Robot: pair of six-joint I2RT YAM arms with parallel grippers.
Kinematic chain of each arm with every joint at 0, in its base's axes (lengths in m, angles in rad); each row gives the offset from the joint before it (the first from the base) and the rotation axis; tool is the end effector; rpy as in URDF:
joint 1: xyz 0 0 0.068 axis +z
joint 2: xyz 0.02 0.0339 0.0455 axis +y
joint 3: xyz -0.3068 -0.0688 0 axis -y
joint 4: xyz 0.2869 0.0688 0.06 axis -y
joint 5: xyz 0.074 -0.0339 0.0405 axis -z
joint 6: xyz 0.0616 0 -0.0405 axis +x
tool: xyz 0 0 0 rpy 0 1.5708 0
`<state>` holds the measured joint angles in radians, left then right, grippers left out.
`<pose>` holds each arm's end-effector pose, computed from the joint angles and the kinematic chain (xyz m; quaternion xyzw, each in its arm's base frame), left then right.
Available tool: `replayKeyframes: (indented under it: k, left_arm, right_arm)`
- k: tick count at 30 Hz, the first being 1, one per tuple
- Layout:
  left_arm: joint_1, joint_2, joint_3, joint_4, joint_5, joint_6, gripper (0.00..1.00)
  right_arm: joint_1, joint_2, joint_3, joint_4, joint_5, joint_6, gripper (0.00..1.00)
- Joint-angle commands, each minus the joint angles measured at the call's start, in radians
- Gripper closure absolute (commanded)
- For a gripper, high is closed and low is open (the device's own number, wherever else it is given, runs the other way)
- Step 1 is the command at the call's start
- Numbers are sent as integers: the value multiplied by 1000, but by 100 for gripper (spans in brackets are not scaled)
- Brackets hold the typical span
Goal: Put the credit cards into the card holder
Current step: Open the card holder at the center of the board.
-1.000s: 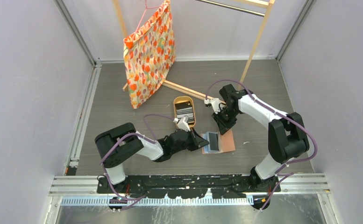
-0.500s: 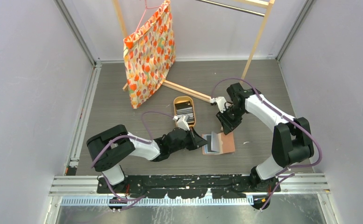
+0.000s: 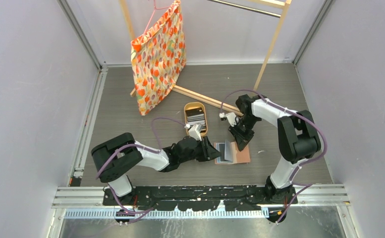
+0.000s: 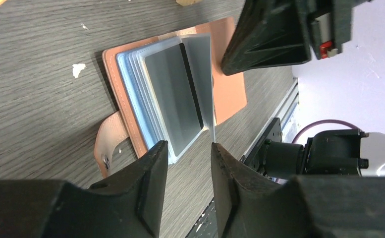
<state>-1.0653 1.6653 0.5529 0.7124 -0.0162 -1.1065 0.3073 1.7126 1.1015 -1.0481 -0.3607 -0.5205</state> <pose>0.1726 -0.3098 0.1354 -0.0216 0.8332 -0.4857 0.2635 0.2995 0.1179 0.1706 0.3880 -0.9030 -0.1828 0.0242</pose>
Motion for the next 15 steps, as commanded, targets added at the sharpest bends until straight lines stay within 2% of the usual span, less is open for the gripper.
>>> replayKeyframes:
  k: [1,15]
  left_arm:
    - [1,13,31,21,46,32,60]
    - [-9,120,62,103,90,-19,57]
  right_arm:
    - [39,47,15,-8,-16,27,88]
    - [104,138,12,53,28,91,93]
